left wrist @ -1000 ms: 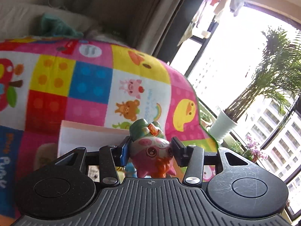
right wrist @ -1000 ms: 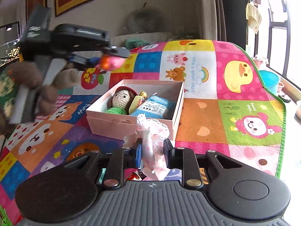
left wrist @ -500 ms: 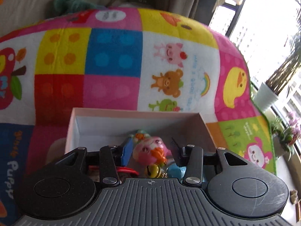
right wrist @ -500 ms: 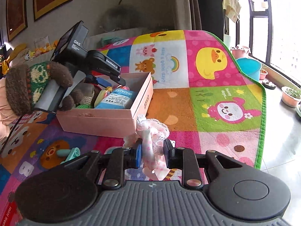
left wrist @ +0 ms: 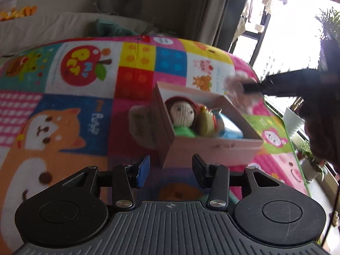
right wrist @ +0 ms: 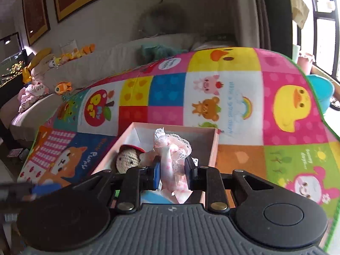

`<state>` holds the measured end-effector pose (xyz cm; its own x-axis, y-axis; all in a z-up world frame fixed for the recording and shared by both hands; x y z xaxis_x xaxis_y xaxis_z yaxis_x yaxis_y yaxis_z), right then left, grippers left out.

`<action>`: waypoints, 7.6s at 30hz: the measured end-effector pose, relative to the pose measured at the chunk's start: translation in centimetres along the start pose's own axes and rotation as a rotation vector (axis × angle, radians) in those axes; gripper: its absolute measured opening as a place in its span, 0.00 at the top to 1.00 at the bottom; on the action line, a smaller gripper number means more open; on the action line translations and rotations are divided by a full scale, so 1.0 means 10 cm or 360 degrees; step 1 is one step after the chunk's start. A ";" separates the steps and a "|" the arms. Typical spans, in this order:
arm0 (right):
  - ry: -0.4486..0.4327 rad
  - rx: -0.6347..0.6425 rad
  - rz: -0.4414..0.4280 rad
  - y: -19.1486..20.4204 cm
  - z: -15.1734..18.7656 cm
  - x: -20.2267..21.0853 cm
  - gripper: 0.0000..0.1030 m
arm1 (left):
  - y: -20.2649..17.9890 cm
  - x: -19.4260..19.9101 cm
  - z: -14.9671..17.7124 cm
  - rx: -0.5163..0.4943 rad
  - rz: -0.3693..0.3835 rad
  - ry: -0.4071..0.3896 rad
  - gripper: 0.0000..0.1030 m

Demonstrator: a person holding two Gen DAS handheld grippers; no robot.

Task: Organize objects
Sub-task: 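Place the pig figurine into the pink box with the left tool while the right carries the lace cloth, then lower the lace cloth into the pink box and open the right tool, then grasp the bagged bread roll with the left tool, then carry the bread roll into the pink box with the left tool while the right grasps the teal toy, then lower the teal toy into the pink box and open the right tool, then grasp the pink Volcano card pack with the left tool, then grasp the red-and-black figure keychain with the right tool while the left holds the Volcano pack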

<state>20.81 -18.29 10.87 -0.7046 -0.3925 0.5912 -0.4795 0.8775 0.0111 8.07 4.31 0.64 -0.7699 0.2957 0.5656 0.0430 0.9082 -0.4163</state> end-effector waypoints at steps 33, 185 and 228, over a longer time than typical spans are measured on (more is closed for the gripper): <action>0.0001 0.0143 0.0169 0.37 0.51 0.61 0.04 | -0.15 0.45 0.66 0.0028 0.0128 0.0126 0.54; 0.0016 -0.0582 0.0508 -0.43 2.28 0.94 0.00 | -1.11 0.04 1.20 -0.0286 0.0292 0.0395 0.58; 0.0062 0.0013 0.0253 0.46 1.90 0.69 0.00 | -0.08 0.26 0.97 0.0026 -0.0191 0.0259 0.74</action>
<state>3.82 -22.14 -0.29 -0.7511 -0.2378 0.6159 -0.3679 0.9254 -0.0914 -0.15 1.45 -4.41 -0.6556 0.2308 0.7190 -0.0543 0.9353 -0.3498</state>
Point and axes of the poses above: each gripper's, at about its wrist camera, not at the fingertips, and x roughly against the way its jaws point, y to its left, z to its underside, the point moved 8 cm from there along -x, roughly the way its jaws point, and after that the axes turned 12 degrees about x, right-handed, at the moved point
